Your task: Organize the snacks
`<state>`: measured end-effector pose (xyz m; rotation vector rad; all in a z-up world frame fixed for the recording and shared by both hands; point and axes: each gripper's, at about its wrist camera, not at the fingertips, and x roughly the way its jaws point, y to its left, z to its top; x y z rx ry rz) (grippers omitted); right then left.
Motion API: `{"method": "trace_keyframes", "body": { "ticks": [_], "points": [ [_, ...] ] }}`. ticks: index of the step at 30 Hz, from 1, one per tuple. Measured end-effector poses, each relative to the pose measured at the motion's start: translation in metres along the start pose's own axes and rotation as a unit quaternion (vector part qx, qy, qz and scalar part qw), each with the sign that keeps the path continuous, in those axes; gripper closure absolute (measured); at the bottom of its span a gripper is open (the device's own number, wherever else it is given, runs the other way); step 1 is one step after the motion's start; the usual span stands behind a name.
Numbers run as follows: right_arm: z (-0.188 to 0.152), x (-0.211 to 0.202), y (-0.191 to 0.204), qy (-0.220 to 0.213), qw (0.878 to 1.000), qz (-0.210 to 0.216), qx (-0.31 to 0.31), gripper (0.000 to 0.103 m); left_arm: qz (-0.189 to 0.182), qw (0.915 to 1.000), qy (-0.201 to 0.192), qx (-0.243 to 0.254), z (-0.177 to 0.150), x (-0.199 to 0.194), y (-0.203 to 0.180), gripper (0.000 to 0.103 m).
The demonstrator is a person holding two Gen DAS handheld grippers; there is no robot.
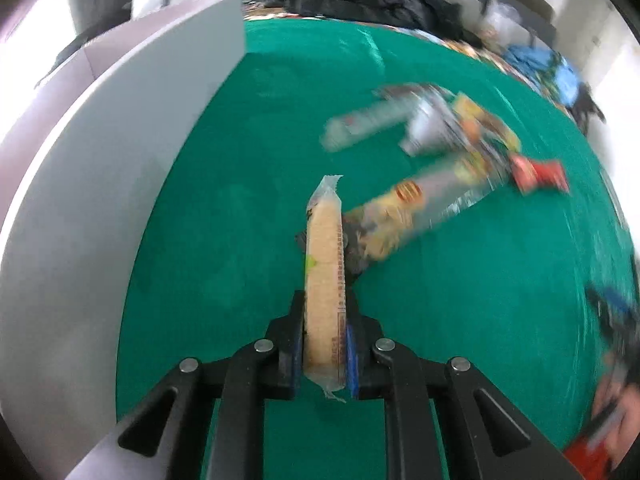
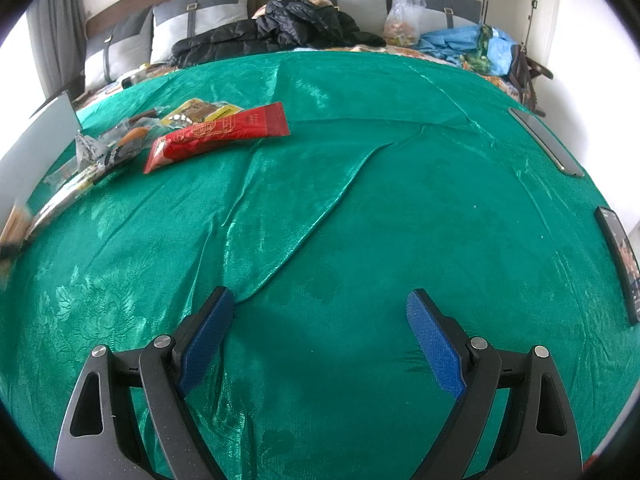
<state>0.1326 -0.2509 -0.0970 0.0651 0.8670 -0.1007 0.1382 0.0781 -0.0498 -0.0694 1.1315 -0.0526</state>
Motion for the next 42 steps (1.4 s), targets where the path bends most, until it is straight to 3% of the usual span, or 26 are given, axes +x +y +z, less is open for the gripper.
{"method": "trace_keyframes", "body": {
  "ticks": [1, 3, 4, 5, 10, 15, 20, 42],
  "points": [
    [0.0, 0.0, 0.0, 0.0, 1.0, 0.0, 0.0, 0.012, 0.003, 1.0, -0.002, 0.008, -0.005, -0.003, -0.004, 0.084],
    [0.0, 0.0, 0.0, 0.0, 1.0, 0.0, 0.0, 0.012, 0.01, 0.9997, -0.006, 0.023, -0.017, -0.006, -0.009, 0.059],
    [0.0, 0.0, 0.0, 0.0, 1.0, 0.0, 0.0, 0.012, 0.015, 0.9995, -0.009, 0.028, -0.018, -0.006, -0.01, 0.03],
    [0.0, 0.0, 0.0, 0.0, 1.0, 0.0, 0.0, 0.012, 0.027, 0.9989, -0.019, 0.033, -0.02, -0.006, -0.01, 0.018],
    [0.0, 0.0, 0.0, 0.0, 1.0, 0.0, 0.0, 0.012, 0.062, 0.996, -0.037, 0.053, -0.022, 0.011, -0.014, 0.014],
    [0.0, 0.001, 0.001, -0.001, 1.0, 0.001, 0.0, 0.012, 0.055, 0.9972, -0.051, -0.001, -0.022, 0.017, 0.002, 0.0],
    [0.0, 0.001, 0.001, 0.0, 1.0, 0.0, 0.0, 0.012, 0.051, 0.9953, -0.082, -0.002, -0.031, 0.016, 0.005, 0.0],
    [0.0, 0.001, 0.002, -0.001, 1.0, 0.0, 0.0, 0.012, 0.046, 0.9951, -0.087, 0.001, -0.035, 0.016, 0.006, 0.0]
  ]
}}
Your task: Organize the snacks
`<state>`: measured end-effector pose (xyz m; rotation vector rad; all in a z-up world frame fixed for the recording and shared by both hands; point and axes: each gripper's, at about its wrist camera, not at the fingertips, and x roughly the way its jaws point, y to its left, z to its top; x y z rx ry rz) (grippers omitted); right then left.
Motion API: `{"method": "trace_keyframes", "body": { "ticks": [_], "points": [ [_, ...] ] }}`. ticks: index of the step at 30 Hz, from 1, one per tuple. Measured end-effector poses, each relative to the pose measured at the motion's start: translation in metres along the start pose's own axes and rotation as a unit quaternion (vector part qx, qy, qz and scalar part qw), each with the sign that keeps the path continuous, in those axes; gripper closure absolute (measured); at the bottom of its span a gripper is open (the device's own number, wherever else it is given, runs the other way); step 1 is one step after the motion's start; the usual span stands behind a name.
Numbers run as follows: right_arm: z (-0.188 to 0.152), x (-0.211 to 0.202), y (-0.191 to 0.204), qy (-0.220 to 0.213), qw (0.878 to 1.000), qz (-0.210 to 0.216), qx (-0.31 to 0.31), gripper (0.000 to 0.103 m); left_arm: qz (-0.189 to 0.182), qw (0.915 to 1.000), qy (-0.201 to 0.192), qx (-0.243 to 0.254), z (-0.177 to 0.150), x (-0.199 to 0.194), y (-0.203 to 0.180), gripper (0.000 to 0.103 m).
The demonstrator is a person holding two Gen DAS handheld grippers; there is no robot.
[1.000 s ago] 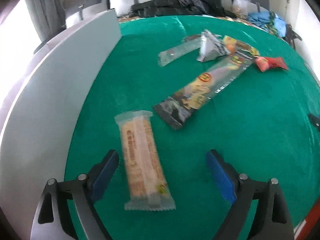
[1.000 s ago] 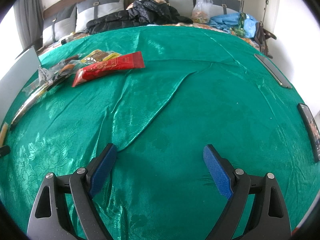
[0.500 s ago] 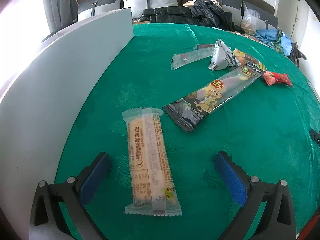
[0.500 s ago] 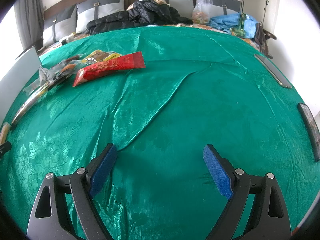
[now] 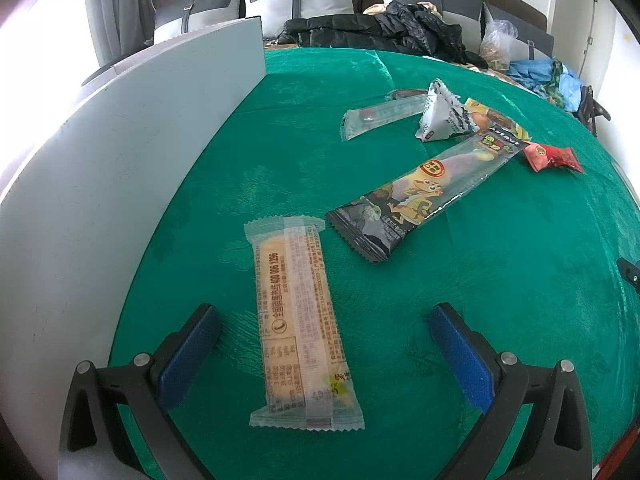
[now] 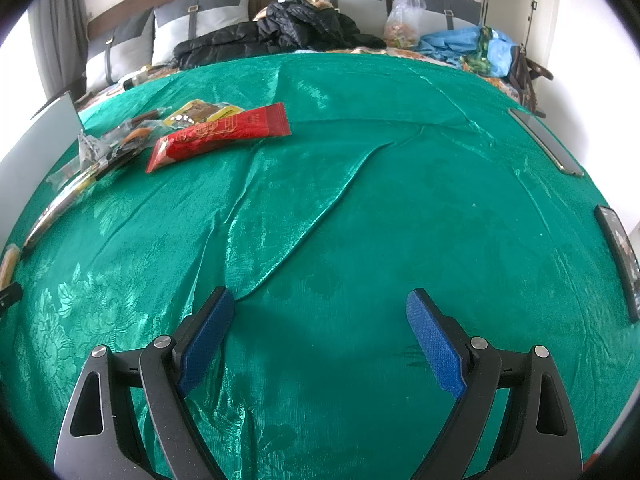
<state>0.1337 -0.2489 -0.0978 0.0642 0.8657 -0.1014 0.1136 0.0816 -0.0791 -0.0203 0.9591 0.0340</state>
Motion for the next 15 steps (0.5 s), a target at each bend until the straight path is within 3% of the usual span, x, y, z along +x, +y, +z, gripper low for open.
{"method": "trace_keyframes", "body": {
  "ticks": [15],
  "points": [
    [0.0011, 0.0014, 0.0018, 0.0, 1.0, 0.0, 0.0, 0.012, 0.0, 1.0, 0.0, 0.0, 0.0016, 0.0005, -0.0003, 0.0]
  ]
}}
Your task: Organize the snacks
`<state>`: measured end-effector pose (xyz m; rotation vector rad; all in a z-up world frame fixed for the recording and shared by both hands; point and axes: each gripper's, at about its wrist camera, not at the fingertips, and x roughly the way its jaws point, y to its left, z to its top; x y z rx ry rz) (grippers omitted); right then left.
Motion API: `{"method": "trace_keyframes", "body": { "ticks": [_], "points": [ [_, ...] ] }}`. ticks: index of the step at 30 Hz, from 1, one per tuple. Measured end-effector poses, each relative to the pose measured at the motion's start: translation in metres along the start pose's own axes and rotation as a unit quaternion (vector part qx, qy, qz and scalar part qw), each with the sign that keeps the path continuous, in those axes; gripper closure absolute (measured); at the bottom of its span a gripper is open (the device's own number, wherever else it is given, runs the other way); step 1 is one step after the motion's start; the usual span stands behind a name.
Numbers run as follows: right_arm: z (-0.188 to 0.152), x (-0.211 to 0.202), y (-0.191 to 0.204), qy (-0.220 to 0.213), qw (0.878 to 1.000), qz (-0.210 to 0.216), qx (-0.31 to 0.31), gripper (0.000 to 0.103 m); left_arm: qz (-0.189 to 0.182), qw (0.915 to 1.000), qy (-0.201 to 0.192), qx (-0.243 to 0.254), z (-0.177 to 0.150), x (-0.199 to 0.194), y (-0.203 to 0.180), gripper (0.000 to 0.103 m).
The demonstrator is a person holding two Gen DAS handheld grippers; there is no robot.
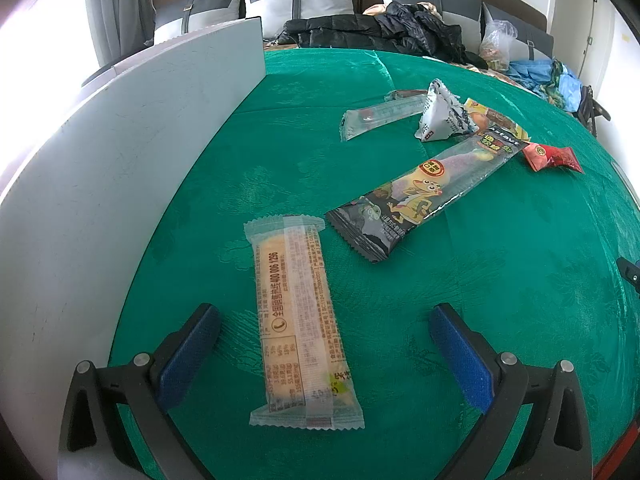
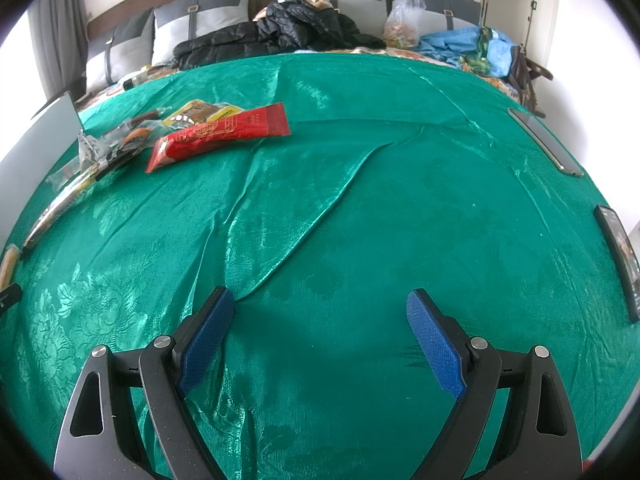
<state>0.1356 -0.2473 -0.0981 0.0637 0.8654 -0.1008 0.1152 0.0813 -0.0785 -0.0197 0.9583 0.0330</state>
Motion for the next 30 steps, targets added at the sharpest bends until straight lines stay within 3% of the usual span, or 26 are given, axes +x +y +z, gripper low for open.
{"method": "trace_keyframes", "body": {
  "ticks": [13, 17, 19, 24, 25, 27, 29, 30],
  "points": [
    [0.0, 0.0, 0.0, 0.0, 1.0, 0.0, 0.0, 0.012, -0.005, 1.0, 0.001, 0.002, 0.001, 0.0, 0.001, 0.0],
    [0.0, 0.001, 0.0, 0.0, 1.0, 0.0, 0.0, 0.012, -0.03, 0.999, 0.034, 0.004, 0.001, -0.006, 0.012, 0.001],
    [0.0, 0.001, 0.0, 0.0, 1.0, 0.0, 0.0, 0.012, -0.058, 0.9975, 0.035, -0.02, 0.001, -0.012, 0.023, 0.005],
    [0.0, 0.001, 0.0, 0.0, 1.0, 0.0, 0.0, 0.012, -0.065, 0.9968, 0.042, -0.018, 0.006, -0.011, 0.021, 0.015],
    [0.0, 0.001, 0.0, 0.0, 1.0, 0.0, 0.0, 0.012, -0.049, 0.9979, 0.043, -0.006, 0.007, -0.009, 0.016, 0.019],
    [0.0, 0.001, 0.0, 0.0, 1.0, 0.0, 0.0, 0.012, -0.01, 0.9991, 0.038, 0.016, 0.006, -0.008, 0.01, 0.035],
    [0.0, 0.001, -0.001, 0.0, 1.0, 0.0, 0.001, 0.012, -0.014, 0.9993, 0.031, 0.014, 0.006, -0.011, 0.011, 0.074],
    [0.0, 0.001, 0.001, 0.001, 1.0, -0.002, 0.002, 0.013, -0.013, 0.9993, 0.034, 0.012, 0.006, -0.012, 0.012, 0.073]
  ]
}}
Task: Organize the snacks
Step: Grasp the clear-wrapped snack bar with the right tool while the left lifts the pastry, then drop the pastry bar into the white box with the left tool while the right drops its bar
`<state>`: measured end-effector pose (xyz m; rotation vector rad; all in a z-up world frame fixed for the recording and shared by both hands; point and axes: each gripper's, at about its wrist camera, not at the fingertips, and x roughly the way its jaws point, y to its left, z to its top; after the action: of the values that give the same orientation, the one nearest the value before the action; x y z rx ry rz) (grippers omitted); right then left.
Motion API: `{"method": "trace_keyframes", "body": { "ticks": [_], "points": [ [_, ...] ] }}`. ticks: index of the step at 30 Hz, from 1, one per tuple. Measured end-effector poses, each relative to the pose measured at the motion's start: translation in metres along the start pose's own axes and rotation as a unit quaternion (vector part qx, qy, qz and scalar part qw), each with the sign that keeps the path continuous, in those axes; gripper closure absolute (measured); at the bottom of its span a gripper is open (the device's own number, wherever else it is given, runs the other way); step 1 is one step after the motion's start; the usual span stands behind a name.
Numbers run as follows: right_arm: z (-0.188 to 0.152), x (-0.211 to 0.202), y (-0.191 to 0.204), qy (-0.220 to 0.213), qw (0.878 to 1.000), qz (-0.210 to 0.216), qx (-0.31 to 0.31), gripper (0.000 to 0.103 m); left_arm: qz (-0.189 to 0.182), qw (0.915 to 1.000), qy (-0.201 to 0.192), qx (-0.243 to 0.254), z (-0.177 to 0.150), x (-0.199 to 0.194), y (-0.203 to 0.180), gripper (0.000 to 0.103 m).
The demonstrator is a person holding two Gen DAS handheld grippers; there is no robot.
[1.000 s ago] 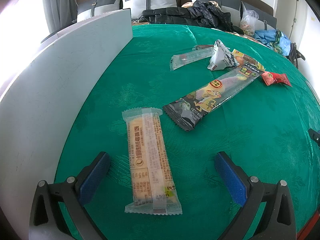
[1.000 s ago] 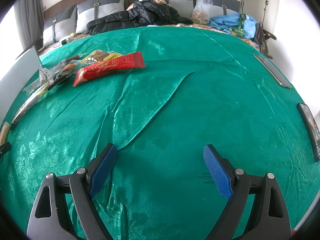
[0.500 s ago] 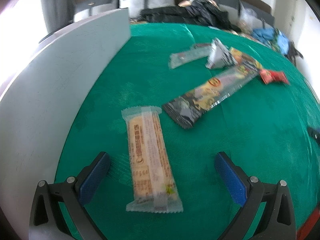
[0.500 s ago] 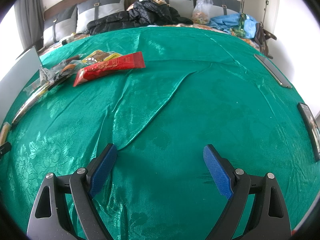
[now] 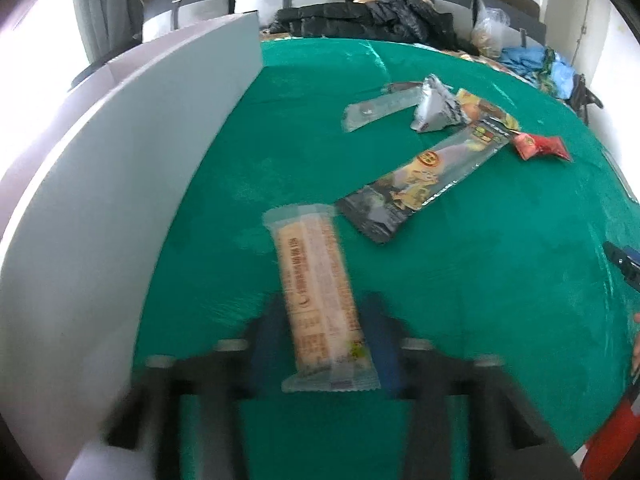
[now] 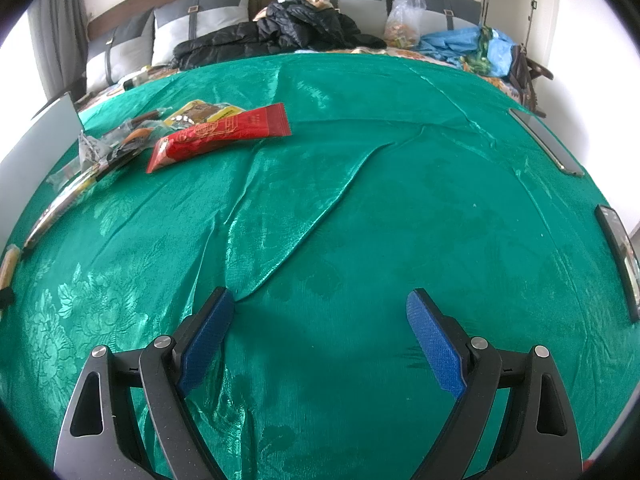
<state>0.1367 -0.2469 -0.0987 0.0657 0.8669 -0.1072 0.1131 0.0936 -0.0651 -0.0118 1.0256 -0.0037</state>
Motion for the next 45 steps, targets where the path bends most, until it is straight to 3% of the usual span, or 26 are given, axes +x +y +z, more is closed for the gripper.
{"method": "trace_keyframes", "body": {
  "ticks": [3, 4, 6, 9, 11, 14, 16, 17, 18, 19, 20, 23, 27, 30, 34, 38, 41, 45],
  "points": [
    [0.011, -0.001, 0.014, 0.049, 0.998, 0.007, 0.027, 0.014, -0.011, 0.9998, -0.01, -0.014, -0.005, -0.001, 0.007, 0.074],
    [0.017, -0.002, 0.023, 0.062, 0.996, 0.037, 0.043, 0.015, -0.014, 0.9995, -0.014, -0.024, -0.007, -0.002, 0.009, 0.074],
    [0.033, -0.005, 0.061, 0.085, 0.983, 0.14, 0.087, 0.015, -0.027, 0.9985, -0.015, -0.045, -0.007, -0.002, 0.015, 0.074],
    [0.058, 0.005, 0.134, 0.112, 0.97, 0.197, 0.088, 0.016, -0.042, 0.9973, -0.016, -0.058, -0.009, -0.006, 0.015, 0.074],
    [0.074, 0.022, 0.179, 0.122, 0.97, 0.195, 0.083, 0.016, -0.046, 0.9971, -0.019, -0.057, -0.013, -0.012, 0.012, 0.074],
    [0.09, 0.057, 0.239, 0.148, 0.978, 0.137, 0.055, 0.014, -0.051, 0.9974, -0.022, -0.046, -0.018, -0.021, 0.008, 0.074],
    [0.096, 0.064, 0.263, 0.132, 0.987, 0.089, 0.021, 0.015, -0.051, 0.9976, -0.028, -0.038, -0.019, -0.027, 0.008, 0.074],
    [0.096, 0.064, 0.268, 0.125, 0.989, 0.074, 0.008, 0.022, -0.052, 0.9975, -0.03, -0.036, -0.02, -0.028, 0.009, 0.074],
    [0.096, 0.064, 0.271, 0.119, 0.991, 0.053, -0.007, 0.05, -0.055, 0.9974, -0.031, -0.036, -0.019, -0.029, 0.01, 0.074],
    [0.096, 0.061, 0.271, 0.111, 0.993, 0.048, -0.018, 0.067, -0.058, 0.9971, -0.032, -0.037, -0.018, -0.03, 0.011, 0.074],
    [0.095, 0.059, 0.267, 0.112, 0.992, 0.051, -0.028, 0.077, -0.063, 0.9968, -0.033, -0.038, -0.019, -0.031, 0.012, 0.074],
    [0.089, 0.051, 0.237, 0.127, 0.988, 0.085, -0.017, 0.09, -0.079, 0.9956, -0.036, -0.036, -0.017, -0.035, 0.01, 0.074],
    [0.075, 0.024, 0.184, 0.116, 0.985, 0.128, 0.016, 0.091, -0.124, 0.99, -0.048, -0.048, -0.013, -0.053, 0.008, 0.074],
    [0.07, 0.001, 0.15, 0.105, 0.978, 0.172, 0.058, 0.091, -0.171, 0.9804, -0.061, -0.077, -0.004, -0.078, 0.013, 0.074],
    [0.082, -0.035, 0.145, 0.069, 0.967, 0.227, 0.089, 0.091, -0.204, 0.9665, -0.104, -0.115, 0.018, -0.121, 0.045, 0.074],
    [0.12, -0.079, 0.191, 0.028, 0.951, 0.298, 0.072, 0.091, -0.171, 0.9619, -0.152, -0.15, 0.039, -0.154, 0.112, 0.074],
    [0.143, -0.108, 0.259, 0.016, 0.931, 0.362, 0.037, 0.091, -0.092, 0.9701, -0.158, -0.16, 0.048, -0.157, 0.166, 0.074],
    [0.15, -0.119, 0.361, 0.022, 0.913, 0.406, -0.024, 0.09, 0.01, 0.9748, -0.121, -0.187, 0.052, -0.133, 0.237, 0.071]
  ]
}}
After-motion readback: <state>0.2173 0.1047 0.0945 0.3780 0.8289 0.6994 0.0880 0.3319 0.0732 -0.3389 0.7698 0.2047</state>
